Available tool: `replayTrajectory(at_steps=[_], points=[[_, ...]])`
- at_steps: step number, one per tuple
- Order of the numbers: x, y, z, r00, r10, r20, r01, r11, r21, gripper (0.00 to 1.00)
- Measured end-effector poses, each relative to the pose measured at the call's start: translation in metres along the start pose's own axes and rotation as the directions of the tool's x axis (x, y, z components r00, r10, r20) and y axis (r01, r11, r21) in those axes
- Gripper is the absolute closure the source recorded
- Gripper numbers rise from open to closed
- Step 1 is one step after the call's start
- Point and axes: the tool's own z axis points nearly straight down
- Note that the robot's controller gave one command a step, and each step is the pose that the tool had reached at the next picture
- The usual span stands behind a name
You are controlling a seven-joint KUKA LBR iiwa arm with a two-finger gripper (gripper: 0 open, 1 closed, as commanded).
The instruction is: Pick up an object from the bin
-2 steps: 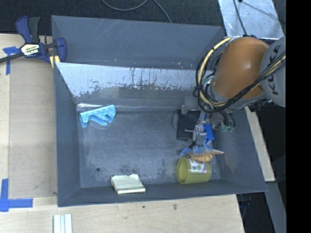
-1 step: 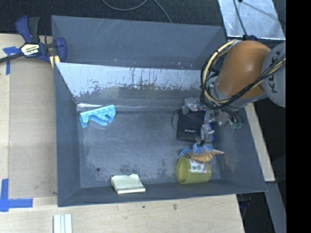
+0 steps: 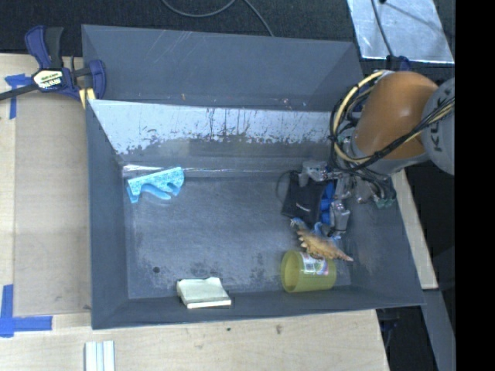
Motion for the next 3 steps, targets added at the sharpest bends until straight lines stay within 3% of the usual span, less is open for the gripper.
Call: replayTrajectory(at_steps=[1, 2, 3], points=[[-0.009, 0.003, 0.006, 0.991, -0.135, -0.012, 0.135, 0.991, -0.009, 0.00], [-0.004, 0.009, 0.008, 0.871, -0.491, -0.002, 0.491, 0.871, -0.025, 0.00], [0.009, 0.009, 0.010, 0.782, -0.623, -0.020, 0.622, 0.782, -0.038, 1.00]])
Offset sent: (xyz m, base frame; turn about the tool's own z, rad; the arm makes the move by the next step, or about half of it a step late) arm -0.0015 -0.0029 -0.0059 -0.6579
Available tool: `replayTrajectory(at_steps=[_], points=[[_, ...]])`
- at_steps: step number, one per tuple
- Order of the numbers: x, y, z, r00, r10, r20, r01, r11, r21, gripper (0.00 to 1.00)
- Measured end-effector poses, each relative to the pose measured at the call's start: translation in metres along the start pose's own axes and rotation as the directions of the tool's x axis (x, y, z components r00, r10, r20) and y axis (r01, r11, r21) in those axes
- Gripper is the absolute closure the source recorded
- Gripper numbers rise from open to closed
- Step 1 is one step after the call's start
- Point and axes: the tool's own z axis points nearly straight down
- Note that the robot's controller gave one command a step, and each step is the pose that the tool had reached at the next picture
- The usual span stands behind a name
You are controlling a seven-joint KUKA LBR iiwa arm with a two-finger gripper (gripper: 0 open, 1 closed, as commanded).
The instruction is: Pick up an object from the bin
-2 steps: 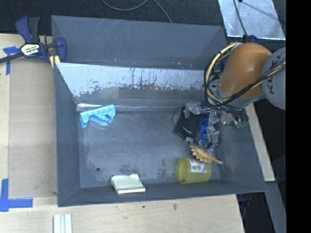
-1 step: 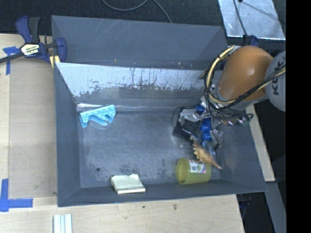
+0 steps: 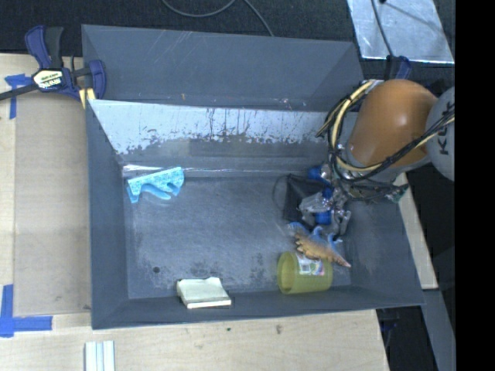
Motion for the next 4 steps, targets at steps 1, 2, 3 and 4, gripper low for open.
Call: replayTrajectory(at_steps=[1, 2, 3, 4], points=[[0.000, 0.000, 0.000, 1.000, 0.000, 0.000, 0.000, 1.000, 0.000, 1.00], [0.000, 0.001, -0.004, 1.000, 0.001, 0.000, -0.001, 1.000, -0.002, 1.00], [0.000, 0.003, -0.026, 1.000, 0.001, 0.003, -0.001, 1.000, 0.000, 1.00], [0.000, 0.002, -0.052, 1.000, 0.002, 0.006, -0.002, 1.000, 0.006, 1.00]])
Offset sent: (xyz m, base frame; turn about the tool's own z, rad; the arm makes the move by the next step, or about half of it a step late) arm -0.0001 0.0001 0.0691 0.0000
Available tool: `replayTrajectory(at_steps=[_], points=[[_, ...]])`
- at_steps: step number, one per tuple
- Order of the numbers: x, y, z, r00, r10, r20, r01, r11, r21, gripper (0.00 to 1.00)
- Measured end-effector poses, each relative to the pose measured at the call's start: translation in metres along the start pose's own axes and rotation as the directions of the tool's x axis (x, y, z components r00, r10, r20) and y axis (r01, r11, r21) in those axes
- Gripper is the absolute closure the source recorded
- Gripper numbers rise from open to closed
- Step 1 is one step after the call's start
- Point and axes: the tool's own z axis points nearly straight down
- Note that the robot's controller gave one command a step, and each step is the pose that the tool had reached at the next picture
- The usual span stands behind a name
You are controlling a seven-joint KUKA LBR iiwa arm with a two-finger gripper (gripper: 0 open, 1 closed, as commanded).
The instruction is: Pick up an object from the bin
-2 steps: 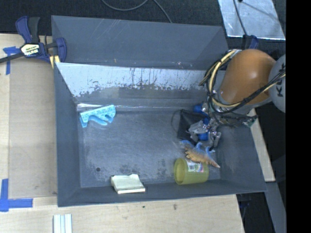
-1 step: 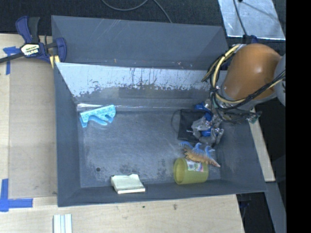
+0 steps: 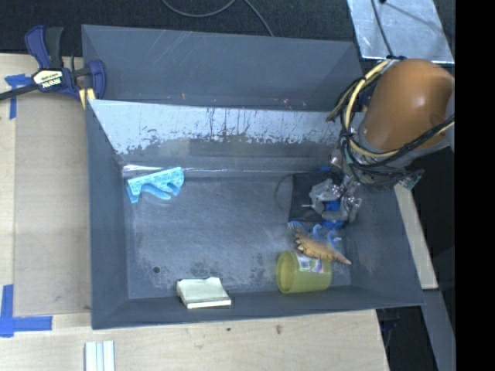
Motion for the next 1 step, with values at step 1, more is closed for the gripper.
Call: replayTrajectory(at_steps=[1], points=[[-0.0005, -0.0009, -0.0125, 1.000, 0.001, 0.003, -0.001, 1.000, 0.005, 1.00]])
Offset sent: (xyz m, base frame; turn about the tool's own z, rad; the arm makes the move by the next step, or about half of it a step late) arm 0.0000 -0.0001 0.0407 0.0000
